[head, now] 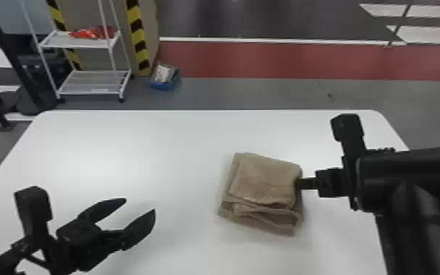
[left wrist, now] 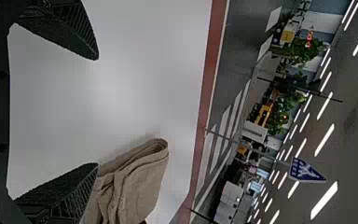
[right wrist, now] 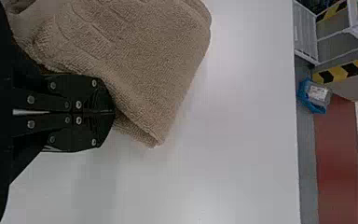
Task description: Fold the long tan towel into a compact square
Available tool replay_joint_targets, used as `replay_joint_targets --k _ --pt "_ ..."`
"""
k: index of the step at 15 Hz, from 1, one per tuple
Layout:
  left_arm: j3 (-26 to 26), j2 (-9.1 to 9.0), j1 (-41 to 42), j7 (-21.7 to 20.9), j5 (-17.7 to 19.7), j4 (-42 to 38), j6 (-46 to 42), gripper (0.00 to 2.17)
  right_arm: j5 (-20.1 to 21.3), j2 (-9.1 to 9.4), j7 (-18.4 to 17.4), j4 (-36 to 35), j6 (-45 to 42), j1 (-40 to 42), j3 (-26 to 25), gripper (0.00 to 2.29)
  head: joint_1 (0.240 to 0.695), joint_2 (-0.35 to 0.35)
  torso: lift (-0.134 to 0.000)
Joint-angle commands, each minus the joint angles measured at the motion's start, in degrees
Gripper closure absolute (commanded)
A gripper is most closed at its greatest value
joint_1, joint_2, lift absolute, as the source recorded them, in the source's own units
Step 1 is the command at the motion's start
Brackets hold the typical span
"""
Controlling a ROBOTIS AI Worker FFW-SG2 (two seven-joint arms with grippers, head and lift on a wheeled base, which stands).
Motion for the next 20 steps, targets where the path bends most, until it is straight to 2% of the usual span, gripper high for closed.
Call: replay_joint_targets --k 1,4,9,11,12,13,14,15,16,17,18,20 --pt "0.0 -0.15 0.1 0.0 0.1 0.0 0.0 0.07 -3.2 0.31 -2.5 2.7 -7.1 -0.9 0.1 2.26 0.695 -0.011 -0.124" --pt "0.5 -0.15 0.2 -0.1 0.7 0.1 -0.2 0.07 -6.3 0.75 -3.8 4.2 -11.5 -1.4 0.6 2.26 0.695 0.007 -0.124" --pt "0.7 -0.15 0.2 -0.1 0.8 0.6 -0.7 0.07 -5.9 0.84 -3.7 11.3 -15.0 -4.6 5.0 2.26 0.695 0.054 -0.124" --pt "1.1 -0.15 0.3 -0.4 1.0 0.6 -0.7 0.07 -5.1 0.75 -1.5 9.5 -14.7 -3.4 5.0 2.26 0.695 0.066 -0.124" --pt "1.5 -0.15 0.4 -0.4 1.2 0.5 -0.7 0.07 -2.3 0.31 1.6 6.2 -14.5 -2.0 5.1 2.21 0.695 0.078 -0.124" --pt "1.9 -0.15 0.4 -0.4 1.6 0.5 -0.7 0.07 3.7 0.22 6.5 2.1 -14.7 -0.1 5.0 1.93 0.695 0.084 -0.124" --pt "2.1 -0.15 0.4 -0.4 1.6 0.6 -0.7 0.07 9.1 -0.31 13.3 -0.9 -15.2 1.1 4.9 1.47 0.695 0.088 -0.124" --pt "2.1 -0.15 0.2 -0.4 1.7 0.8 -0.7 0.07 13.3 -1.1 18.7 -4.5 -15.2 2.2 4.9 0.72 0.695 0.09 -0.124" --pt "1.8 -0.15 -0.1 -0.7 1.7 1.0 -0.7 0.07 14.8 -2.24 21.1 -7.8 -15.2 3.5 5.3 0.18 0.695 0.09 -0.124" --pt "1.5 -0.15 -0.2 -0.8 1.7 1.1 -0.7 0.07 15.5 -2.94 23.0 -10.3 -15.2 4.6 5.6 0.07 0.695 0.086 -0.124" --pt "1.1 -0.15 -0.2 -0.7 1.6 1.1 -0.7 0.07 16.2 -3.03 25.2 -12.3 -15.2 5.2 6.0 0.07 0.695 0.069 -0.124" --pt "1.1 -0.15 0.1 -0.9 1.6 1.1 -0.7 0.07 21.6 -3.56 28.4 -12.5 -15.2 4.8 10.0 0.07 0.695 0.065 -0.124"
